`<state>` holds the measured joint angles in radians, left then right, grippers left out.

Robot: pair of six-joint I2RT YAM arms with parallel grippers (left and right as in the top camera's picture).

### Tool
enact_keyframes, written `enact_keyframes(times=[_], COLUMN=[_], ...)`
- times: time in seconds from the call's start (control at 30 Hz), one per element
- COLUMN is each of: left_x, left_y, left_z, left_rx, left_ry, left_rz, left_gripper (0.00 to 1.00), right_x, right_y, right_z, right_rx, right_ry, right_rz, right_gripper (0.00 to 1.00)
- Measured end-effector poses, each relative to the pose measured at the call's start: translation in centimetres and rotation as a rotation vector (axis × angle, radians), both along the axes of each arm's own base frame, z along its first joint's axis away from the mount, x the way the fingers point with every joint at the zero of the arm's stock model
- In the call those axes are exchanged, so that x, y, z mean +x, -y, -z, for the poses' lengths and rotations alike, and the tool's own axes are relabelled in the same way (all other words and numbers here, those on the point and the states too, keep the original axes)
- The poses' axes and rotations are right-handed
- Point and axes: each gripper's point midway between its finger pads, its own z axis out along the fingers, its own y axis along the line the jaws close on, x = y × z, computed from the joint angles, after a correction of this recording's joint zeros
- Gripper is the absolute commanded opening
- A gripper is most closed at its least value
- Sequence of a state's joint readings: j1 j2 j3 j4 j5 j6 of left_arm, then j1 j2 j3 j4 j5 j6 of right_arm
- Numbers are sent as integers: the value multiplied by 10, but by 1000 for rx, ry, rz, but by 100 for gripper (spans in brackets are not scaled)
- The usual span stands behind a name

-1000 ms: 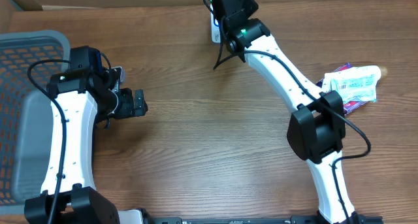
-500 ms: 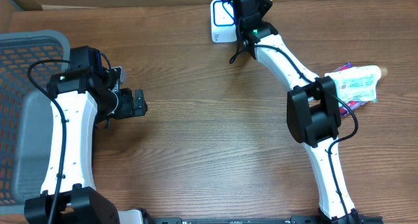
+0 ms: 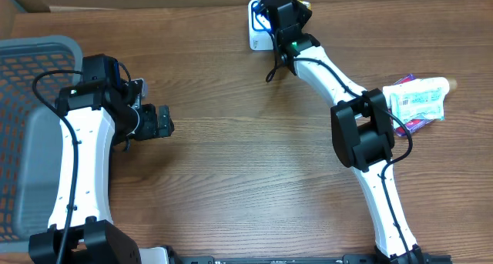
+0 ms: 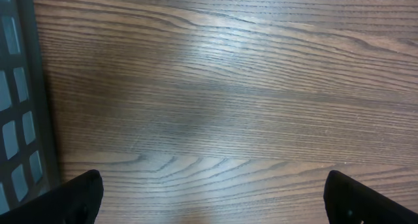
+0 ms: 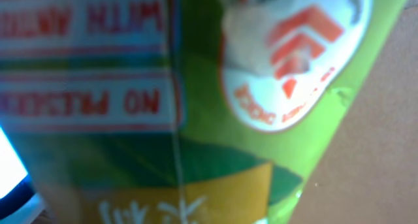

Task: Scan the item barcode
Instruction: 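Hold the tea pouch's barcode in front of the scanner, then carry the tea pouch right and drop it beside the purple pack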

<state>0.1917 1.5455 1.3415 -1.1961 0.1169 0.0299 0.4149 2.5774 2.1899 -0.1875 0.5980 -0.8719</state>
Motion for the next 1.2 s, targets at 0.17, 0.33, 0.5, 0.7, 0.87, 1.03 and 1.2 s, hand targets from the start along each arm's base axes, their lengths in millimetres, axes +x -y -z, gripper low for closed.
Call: enact_keyframes(times=[0.17, 0.33, 0.5, 0.7, 0.87, 1.03, 1.2], left_x=[0, 0, 0, 0, 0, 0, 0], left_y=[0, 0, 0, 0, 0, 0, 0], left_z=[0, 0, 0, 0, 0, 0, 0], left_rx=[0, 0, 0, 0, 0, 0, 0], left_ry=[0, 0, 0, 0, 0, 0, 0], left_rz=[0, 0, 0, 0, 0, 0, 0], left_gripper=[100, 100, 100, 100, 100, 100, 100], right_x=[0, -1, -2, -5, -10, -33, -90], right_y=[0, -2, -4, -4, -4, -15, -25], right_z=[0, 0, 1, 1, 1, 12, -45], right_rx=[-1, -4, -9, -39, -55, -24, 82], right_ry=[0, -1, -8, -9, -10, -100, -188], right_rz=[0, -4, -7, 8, 38, 62, 113], right_gripper=[10, 10, 10, 16, 8, 4, 4])
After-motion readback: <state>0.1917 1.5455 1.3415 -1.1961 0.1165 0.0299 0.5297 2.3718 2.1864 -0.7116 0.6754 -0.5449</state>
